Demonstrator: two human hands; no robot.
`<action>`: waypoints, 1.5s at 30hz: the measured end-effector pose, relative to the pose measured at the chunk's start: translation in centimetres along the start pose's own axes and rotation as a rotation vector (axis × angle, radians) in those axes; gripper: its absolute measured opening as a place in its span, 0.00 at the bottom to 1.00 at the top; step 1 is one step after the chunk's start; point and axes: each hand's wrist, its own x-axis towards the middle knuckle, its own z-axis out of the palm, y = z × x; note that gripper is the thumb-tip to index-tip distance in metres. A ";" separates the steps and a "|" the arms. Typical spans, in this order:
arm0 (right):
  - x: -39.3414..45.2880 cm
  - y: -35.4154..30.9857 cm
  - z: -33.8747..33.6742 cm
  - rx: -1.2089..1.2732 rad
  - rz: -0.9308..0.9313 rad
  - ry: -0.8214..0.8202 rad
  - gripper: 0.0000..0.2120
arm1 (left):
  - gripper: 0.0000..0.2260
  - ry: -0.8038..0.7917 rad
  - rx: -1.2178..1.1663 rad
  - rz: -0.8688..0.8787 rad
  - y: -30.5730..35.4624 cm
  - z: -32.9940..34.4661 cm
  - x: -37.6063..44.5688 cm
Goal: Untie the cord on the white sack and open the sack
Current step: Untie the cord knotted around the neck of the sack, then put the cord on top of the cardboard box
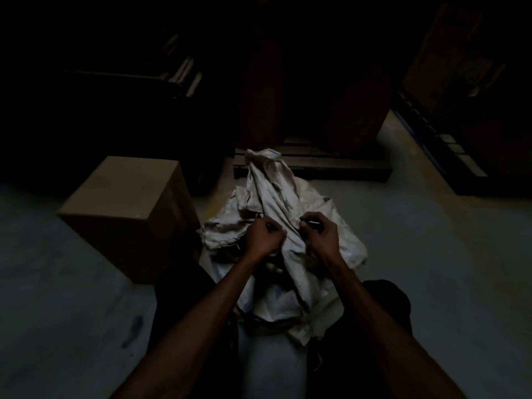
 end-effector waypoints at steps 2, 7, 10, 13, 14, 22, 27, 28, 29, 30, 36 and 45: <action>-0.3 -1.0 -0.1 -0.009 -0.017 -0.027 0.03 | 0.06 0.060 0.101 0.059 0.1 -0.7 -1.0; -0.6 -3.7 0.1 -0.058 -0.091 -0.084 0.10 | 0.19 0.090 0.225 0.304 1.9 -1.7 -1.9; -1.0 -5.4 0.1 -0.048 -0.108 -0.107 0.10 | 0.19 0.042 0.188 0.380 4.0 -2.9 -2.2; -0.8 -7.3 0.1 0.053 -0.111 -0.108 0.07 | 0.16 0.010 0.131 0.420 4.9 -4.2 -2.3; -0.7 -8.3 0.1 0.097 -0.114 -0.108 0.05 | 0.16 0.002 0.113 0.422 5.2 -4.6 -2.4; 0.9 -15.0 2.2 0.266 -0.142 -0.150 0.04 | 0.06 0.037 -0.138 0.437 7.7 -8.4 -2.2; 2.2 -16.9 5.3 0.298 -0.149 -0.147 0.04 | 0.05 0.117 -0.140 0.475 7.8 -13.1 -1.5; 2.3 -17.3 6.2 0.306 -0.152 -0.148 0.03 | 0.06 0.143 -0.113 0.475 7.6 -14.3 -1.3; 2.5 -17.6 7.1 0.318 -0.153 -0.152 0.03 | 0.06 0.171 -0.075 0.480 7.4 -15.4 -1.2; 2.6 -17.9 8.2 0.320 -0.150 -0.154 0.03 | 0.07 0.196 -0.040 0.483 7.0 -16.5 -0.9; 2.6 -15.9 17.1 0.270 -0.002 -0.189 0.06 | 0.07 0.410 0.180 0.401 2.8 -22.5 -0.1; 1.9 -10.0 29.4 -0.231 -0.079 -0.416 0.03 | 0.03 0.573 0.132 -0.007 -8.8 -28.5 2.2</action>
